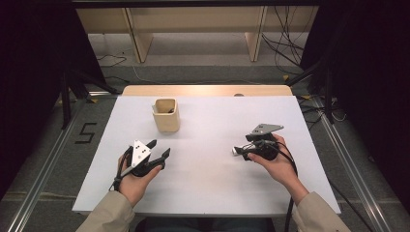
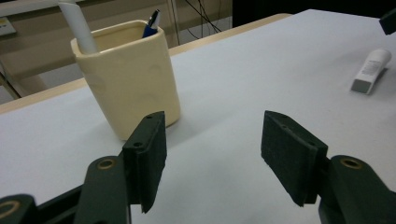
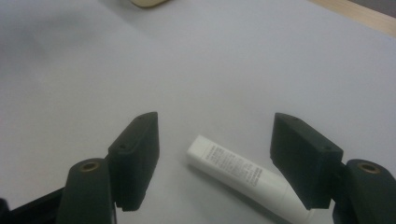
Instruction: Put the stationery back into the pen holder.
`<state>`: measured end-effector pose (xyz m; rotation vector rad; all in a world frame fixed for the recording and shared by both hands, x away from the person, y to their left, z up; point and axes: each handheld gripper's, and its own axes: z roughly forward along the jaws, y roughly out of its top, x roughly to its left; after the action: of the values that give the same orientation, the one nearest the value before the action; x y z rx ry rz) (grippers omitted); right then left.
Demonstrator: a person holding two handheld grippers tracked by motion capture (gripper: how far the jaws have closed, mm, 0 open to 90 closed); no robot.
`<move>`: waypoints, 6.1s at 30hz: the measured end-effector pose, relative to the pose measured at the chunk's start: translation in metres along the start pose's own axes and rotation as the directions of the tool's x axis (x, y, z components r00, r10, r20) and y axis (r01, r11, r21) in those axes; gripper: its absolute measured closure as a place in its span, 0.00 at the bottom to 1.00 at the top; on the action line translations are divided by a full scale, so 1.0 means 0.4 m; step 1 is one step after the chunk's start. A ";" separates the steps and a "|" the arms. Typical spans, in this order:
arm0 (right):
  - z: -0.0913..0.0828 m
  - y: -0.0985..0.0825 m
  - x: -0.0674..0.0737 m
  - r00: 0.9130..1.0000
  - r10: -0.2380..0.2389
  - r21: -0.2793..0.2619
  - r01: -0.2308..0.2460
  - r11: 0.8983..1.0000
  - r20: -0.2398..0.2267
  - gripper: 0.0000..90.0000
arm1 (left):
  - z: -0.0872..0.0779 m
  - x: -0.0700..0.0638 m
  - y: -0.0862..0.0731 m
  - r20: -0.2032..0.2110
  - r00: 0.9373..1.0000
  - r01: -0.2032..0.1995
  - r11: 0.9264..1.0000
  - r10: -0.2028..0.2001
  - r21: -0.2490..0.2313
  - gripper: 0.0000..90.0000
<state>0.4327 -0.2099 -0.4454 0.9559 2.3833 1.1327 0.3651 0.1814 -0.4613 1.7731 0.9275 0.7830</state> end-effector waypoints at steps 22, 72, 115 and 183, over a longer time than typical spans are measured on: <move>-0.006 -0.016 -0.048 0.994 0.078 0.016 -0.079 0.997 0.074 0.36 | 0.026 -0.053 -0.012 0.138 0.990 0.006 0.999 -0.011 0.036 0.44; -0.007 -0.016 -0.072 0.982 0.141 0.004 -0.143 0.990 0.124 0.45 | 0.303 -0.271 0.078 0.399 0.915 -0.107 0.991 0.067 0.078 0.46; 0.032 -0.065 -0.111 0.954 0.229 0.173 -0.263 0.949 0.195 1.00 | 0.250 -0.228 0.062 0.367 0.928 -0.102 0.991 0.065 0.081 0.43; 0.027 -0.044 -0.068 0.949 0.222 0.085 -0.246 0.966 0.224 0.73 | 0.364 -0.289 0.065 0.437 0.896 -0.170 0.971 0.080 0.170 0.57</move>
<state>0.4506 -0.2309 -0.4655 1.3567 2.2220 0.9263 0.4333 0.0104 -0.4988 2.0929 0.6163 0.3545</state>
